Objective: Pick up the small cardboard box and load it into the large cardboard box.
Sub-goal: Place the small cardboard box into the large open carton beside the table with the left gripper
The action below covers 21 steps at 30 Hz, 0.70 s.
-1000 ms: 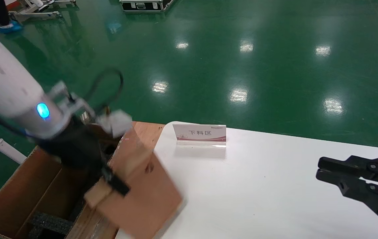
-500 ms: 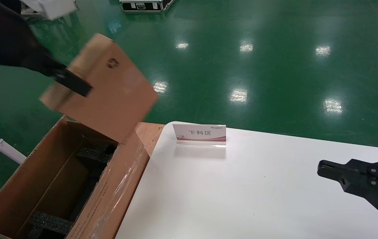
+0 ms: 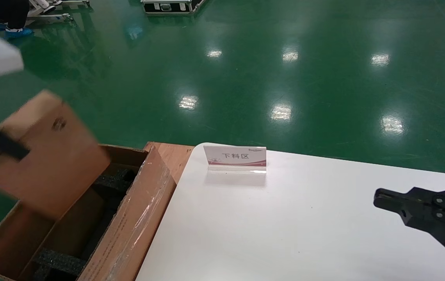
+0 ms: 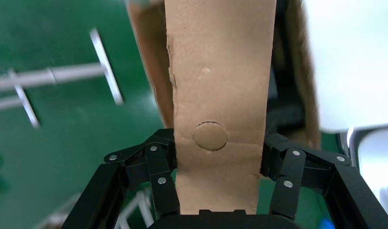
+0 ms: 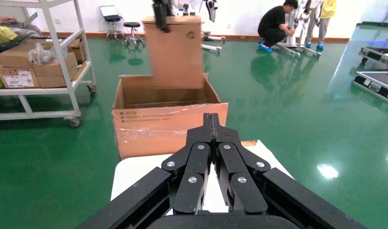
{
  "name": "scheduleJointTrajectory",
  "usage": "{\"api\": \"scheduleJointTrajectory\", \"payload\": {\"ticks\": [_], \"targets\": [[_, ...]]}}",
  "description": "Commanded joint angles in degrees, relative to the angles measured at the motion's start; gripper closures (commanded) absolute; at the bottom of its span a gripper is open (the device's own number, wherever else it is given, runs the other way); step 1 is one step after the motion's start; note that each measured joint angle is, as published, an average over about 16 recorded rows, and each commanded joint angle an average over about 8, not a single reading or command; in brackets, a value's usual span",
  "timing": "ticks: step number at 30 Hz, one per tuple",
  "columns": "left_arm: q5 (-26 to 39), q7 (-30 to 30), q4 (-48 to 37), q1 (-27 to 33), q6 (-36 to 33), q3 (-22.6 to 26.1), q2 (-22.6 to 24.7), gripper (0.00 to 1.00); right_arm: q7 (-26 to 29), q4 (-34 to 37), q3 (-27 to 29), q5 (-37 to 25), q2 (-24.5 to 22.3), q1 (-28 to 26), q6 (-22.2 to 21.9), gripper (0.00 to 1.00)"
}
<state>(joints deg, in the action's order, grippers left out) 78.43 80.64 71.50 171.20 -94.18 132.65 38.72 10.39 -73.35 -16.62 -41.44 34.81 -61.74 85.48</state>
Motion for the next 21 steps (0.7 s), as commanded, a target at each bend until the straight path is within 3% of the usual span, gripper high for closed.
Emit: {"api": "scheduleJointTrajectory", "payload": {"ticks": [1,4,12,21], "targets": [[-0.87,-0.23,0.35,0.90,-0.17,3.38,-0.48,1.00,0.00,0.00,-0.01,0.00,0.00,0.00,0.00,1.00],[-0.40,-0.24,1.11,0.89,0.26,5.68,-2.00,1.00,-0.01,0.00,-0.02,0.01,-0.01,0.00,-0.01,0.98],[3.22,1.02,2.44,-2.38,3.19,6.74,-7.14,1.00,-0.02,0.00,-0.04,0.03,-0.02,-0.01,-0.02,0.02],[8.10,2.56,2.98,-7.71,7.54,3.20,-11.80,1.00,-0.04,0.00,-0.07,0.05,-0.03,-0.02,-0.03,0.00]]}}
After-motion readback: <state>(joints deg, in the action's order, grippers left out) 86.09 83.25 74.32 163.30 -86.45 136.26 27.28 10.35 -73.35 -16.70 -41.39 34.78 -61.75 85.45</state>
